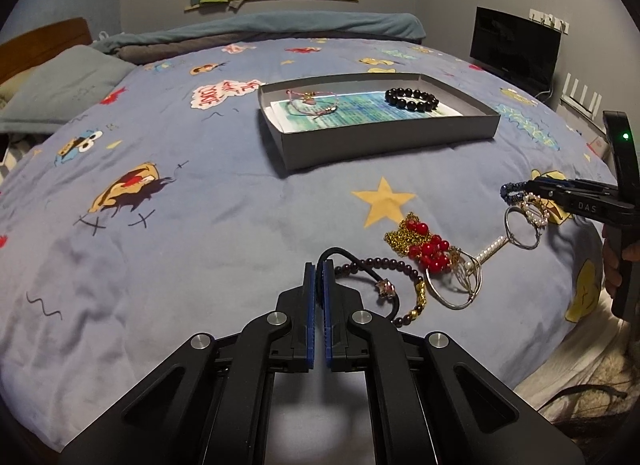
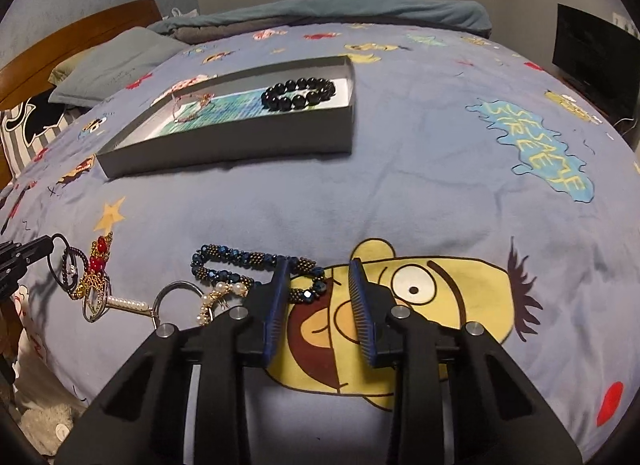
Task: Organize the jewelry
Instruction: 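Grasp the black hair tie with the left gripper while the right gripper grasps the blue-black beaded bracelet, then carry the hair tie and beaded bracelet into the grey box and open both grippers, then move both open grippers back from the box to the jewelry pile, then grasp the dark purple bead bracelet with the left gripper while the right gripper approaches the pearl ring clip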
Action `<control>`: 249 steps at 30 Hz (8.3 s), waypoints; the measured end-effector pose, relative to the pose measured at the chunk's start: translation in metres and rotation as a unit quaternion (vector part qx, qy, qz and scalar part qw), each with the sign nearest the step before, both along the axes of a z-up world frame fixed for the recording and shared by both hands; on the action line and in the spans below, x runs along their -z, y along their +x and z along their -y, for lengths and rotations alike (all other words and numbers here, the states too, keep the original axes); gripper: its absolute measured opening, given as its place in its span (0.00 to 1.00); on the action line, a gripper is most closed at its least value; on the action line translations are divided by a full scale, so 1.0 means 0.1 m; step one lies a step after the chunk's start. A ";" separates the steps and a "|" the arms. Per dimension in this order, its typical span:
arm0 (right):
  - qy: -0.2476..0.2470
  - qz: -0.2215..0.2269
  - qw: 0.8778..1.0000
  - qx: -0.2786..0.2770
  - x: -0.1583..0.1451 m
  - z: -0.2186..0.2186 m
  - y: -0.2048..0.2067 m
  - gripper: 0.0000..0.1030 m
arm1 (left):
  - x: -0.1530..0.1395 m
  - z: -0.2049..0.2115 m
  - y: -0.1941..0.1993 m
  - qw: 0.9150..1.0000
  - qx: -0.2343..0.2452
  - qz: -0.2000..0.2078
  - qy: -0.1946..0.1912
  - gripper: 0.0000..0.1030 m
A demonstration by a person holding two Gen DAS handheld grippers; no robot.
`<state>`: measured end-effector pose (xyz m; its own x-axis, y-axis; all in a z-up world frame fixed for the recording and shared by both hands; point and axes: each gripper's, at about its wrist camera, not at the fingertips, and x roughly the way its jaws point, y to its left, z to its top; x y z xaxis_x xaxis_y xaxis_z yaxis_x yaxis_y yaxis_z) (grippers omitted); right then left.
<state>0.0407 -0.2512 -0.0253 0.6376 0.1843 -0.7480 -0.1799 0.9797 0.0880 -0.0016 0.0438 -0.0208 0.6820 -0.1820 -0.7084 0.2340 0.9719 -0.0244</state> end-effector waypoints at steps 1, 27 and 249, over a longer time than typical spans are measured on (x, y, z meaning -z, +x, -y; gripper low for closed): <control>0.005 -0.013 1.000 -0.002 0.03 0.00 0.04 0.30 | 0.00 0.00 0.00 1.000 0.001 0.000 0.000 0.04; 0.012 0.101 0.995 -0.023 -0.77 -0.01 -0.02 0.07 | -0.51 -0.02 0.10 0.998 0.007 0.067 0.000 0.04; -0.013 0.077 0.995 -0.065 0.00 -0.24 -0.45 0.39 | 0.29 0.10 0.10 0.999 0.009 -0.007 0.034 0.06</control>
<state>-0.0039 -0.2272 -0.0249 0.7176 0.2535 -0.6487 -0.3139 0.9492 0.0236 0.0083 0.0342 -0.0499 0.6695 -0.1455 -0.7284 0.2523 0.9669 0.0388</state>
